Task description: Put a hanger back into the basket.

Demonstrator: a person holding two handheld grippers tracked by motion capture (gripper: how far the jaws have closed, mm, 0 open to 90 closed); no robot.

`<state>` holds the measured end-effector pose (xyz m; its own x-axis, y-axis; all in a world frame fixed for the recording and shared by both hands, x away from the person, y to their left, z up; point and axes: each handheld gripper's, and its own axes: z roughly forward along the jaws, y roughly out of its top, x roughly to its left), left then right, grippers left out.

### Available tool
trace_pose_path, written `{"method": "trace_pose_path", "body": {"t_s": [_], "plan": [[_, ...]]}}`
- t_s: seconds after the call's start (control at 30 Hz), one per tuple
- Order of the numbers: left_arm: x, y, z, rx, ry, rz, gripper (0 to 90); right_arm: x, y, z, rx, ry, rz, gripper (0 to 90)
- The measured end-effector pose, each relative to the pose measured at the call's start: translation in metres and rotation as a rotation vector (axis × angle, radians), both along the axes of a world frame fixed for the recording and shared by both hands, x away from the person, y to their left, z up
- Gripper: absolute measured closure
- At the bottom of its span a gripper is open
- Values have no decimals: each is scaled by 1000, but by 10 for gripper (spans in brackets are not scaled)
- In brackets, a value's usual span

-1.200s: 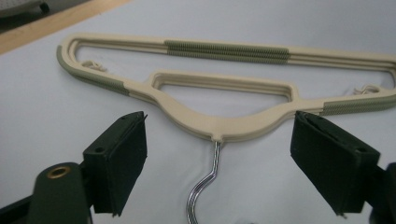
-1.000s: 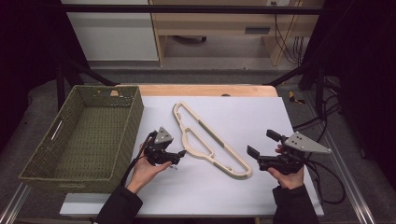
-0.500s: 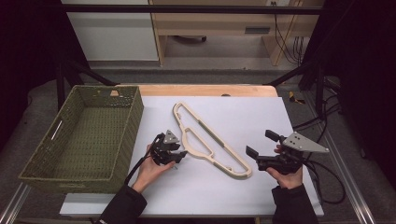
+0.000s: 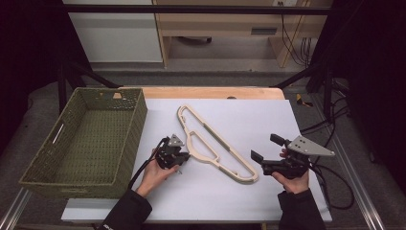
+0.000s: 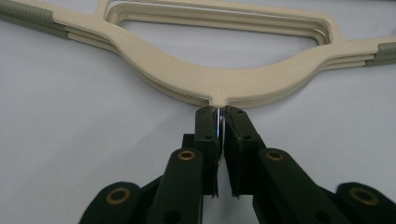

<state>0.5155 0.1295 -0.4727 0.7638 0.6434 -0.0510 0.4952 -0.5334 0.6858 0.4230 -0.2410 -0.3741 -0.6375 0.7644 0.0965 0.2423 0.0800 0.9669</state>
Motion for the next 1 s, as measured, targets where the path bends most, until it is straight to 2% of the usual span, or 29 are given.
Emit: {"method": "trace_pose_path", "body": {"t_s": [0.1, 0.23, 0.5, 0.63, 0.8, 1.0], "plan": [[-1, 0, 2, -8, -8, -3, 872, 1, 0, -1, -4, -2, 3, 62], [-1, 0, 3, 16, -17, -25, 880, 2, 3, -2, -7, 10, 8, 63], [-5, 0, 11, 17, -33, -38, 883, 8, 13, -10, -26, 33, 33, 74], [-9, -1, 19, 36, -35, -50, 884, 14, 30, -19, -47, 59, 62, 82], [-17, -6, 30, 63, -64, -46, 885, 21, 50, -25, -95, 76, 98, 87], [-23, -9, 42, 61, -63, -47, 885, 31, 72, -32, -129, 90, 116, 119]]}}
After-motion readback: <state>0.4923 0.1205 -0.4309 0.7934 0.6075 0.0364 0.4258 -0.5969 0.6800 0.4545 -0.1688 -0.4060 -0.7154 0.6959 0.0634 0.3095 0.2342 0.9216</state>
